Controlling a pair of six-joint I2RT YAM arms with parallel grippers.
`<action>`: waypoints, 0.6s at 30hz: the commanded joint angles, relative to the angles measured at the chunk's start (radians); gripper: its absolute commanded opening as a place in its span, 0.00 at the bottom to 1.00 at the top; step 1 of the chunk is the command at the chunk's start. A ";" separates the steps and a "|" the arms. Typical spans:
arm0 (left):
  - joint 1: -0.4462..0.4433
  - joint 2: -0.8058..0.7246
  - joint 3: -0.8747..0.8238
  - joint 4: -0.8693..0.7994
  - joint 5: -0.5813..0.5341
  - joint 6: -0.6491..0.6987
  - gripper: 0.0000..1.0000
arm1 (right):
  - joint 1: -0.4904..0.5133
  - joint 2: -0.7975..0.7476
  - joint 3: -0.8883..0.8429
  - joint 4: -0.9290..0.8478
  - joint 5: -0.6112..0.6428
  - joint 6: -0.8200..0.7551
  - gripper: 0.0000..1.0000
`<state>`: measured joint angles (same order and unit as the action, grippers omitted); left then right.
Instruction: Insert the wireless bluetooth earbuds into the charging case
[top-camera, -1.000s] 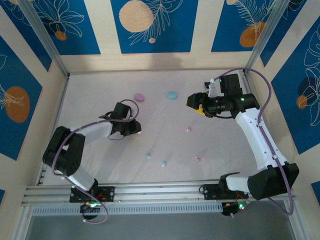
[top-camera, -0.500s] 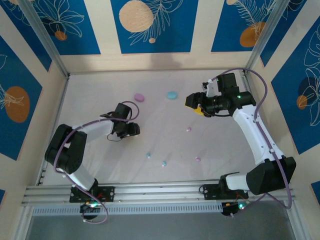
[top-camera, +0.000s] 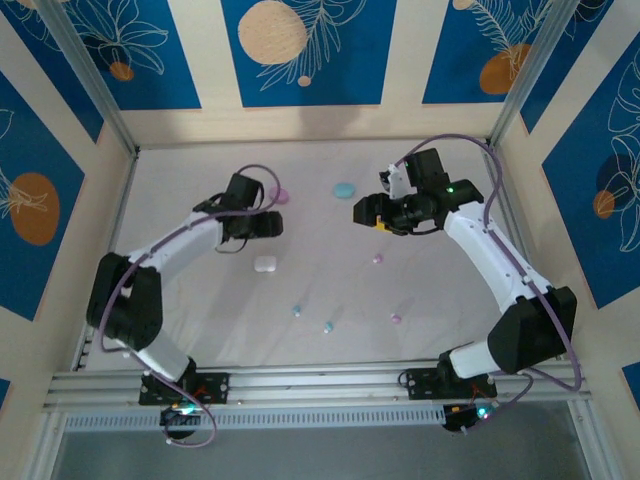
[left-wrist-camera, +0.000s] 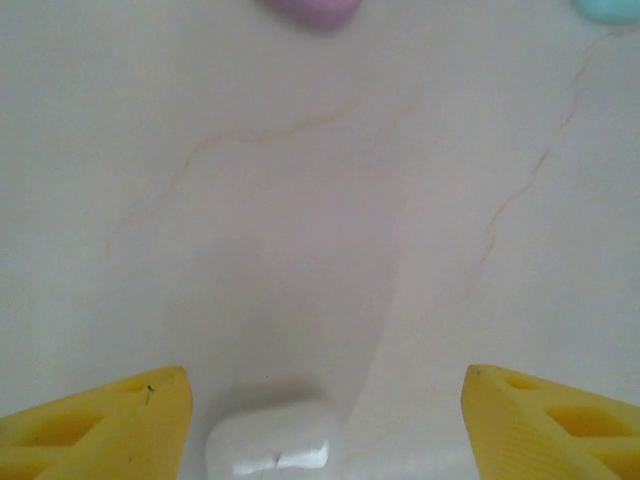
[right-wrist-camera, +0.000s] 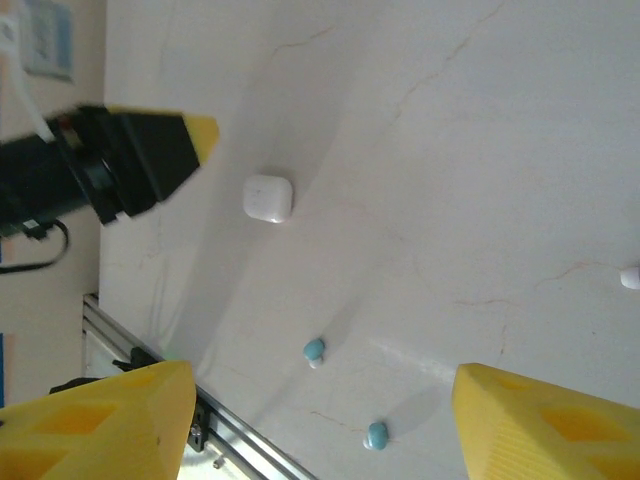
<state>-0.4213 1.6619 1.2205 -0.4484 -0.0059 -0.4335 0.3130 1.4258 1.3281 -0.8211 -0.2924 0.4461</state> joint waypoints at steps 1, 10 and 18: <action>0.010 0.123 0.143 -0.070 -0.009 0.110 0.73 | 0.009 0.002 0.021 -0.011 0.007 -0.024 0.69; 0.010 0.442 0.522 -0.273 -0.067 0.329 0.80 | 0.010 -0.028 -0.001 -0.031 0.017 -0.017 0.70; 0.016 0.626 0.740 -0.370 -0.104 0.435 0.84 | 0.008 -0.028 -0.010 -0.051 0.013 -0.015 0.70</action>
<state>-0.4206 2.2471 1.8927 -0.7391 -0.0799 -0.0666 0.3153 1.4288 1.3273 -0.8394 -0.2726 0.4412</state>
